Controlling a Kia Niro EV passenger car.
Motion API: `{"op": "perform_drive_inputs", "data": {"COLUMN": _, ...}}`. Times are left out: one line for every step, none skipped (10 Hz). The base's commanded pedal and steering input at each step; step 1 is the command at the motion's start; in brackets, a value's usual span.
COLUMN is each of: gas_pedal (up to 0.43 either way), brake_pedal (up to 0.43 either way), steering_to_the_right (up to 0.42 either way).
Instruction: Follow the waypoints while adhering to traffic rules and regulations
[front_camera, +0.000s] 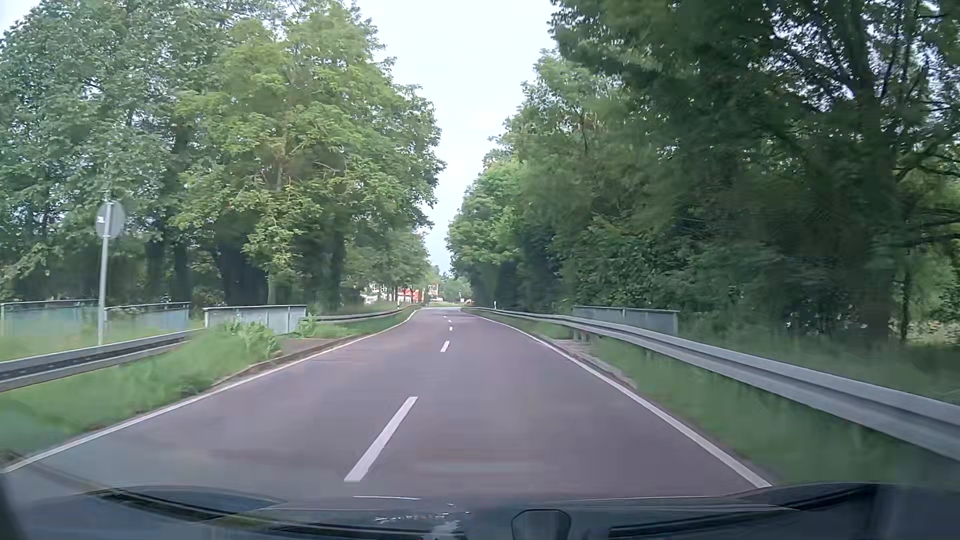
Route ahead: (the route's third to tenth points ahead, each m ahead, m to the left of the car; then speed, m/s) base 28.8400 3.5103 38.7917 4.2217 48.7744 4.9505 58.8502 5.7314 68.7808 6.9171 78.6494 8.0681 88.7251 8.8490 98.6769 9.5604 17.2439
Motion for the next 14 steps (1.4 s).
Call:
{"op": "perform_drive_inputs", "data": {"gas_pedal": 0.138, "brake_pedal": 0.0, "steering_to_the_right": -0.013}}
{"op": "perform_drive_inputs", "data": {"gas_pedal": 0.138, "brake_pedal": 0.0, "steering_to_the_right": -0.012}}
{"op": "perform_drive_inputs", "data": {"gas_pedal": 0.138, "brake_pedal": 0.0, "steering_to_the_right": -0.012}}
{"op": "perform_drive_inputs", "data": {"gas_pedal": 0.138, "brake_pedal": 0.0, "steering_to_the_right": -0.012}}
{"op": "perform_drive_inputs", "data": {"gas_pedal": 0.138, "brake_pedal": 0.0, "steering_to_the_right": -0.012}}
{"op": "perform_drive_inputs", "data": {"gas_pedal": 0.138, "brake_pedal": 0.0, "steering_to_the_right": -0.012}}
{"op": "perform_drive_inputs", "data": {"gas_pedal": 0.138, "brake_pedal": 0.0, "steering_to_the_right": -0.012}}
{"op": "perform_drive_inputs", "data": {"gas_pedal": 0.138, "brake_pedal": 0.0, "steering_to_the_right": -0.012}}
{"op": "perform_drive_inputs", "data": {"gas_pedal": 0.138, "brake_pedal": 0.0, "steering_to_the_right": -0.012}}
{"op": "perform_drive_inputs", "data": {"gas_pedal": 0.138, "brake_pedal": 0.0, "steering_to_the_right": -0.012}}
{"op": "perform_drive_inputs", "data": {"gas_pedal": 0.138, "brake_pedal": 0.0, "steering_to_the_right": -0.012}}
{"op": "perform_drive_inputs", "data": {"gas_pedal": 0.138, "brake_pedal": 0.0, "steering_to_the_right": -0.012}}
{"op": "perform_drive_inputs", "data": {"gas_pedal": 0.138, "brake_pedal": 0.0, "steering_to_the_right": -0.012}}
{"op": "perform_drive_inputs", "data": {"gas_pedal": 0.138, "brake_pedal": 0.0, "steering_to_the_right": -0.012}}
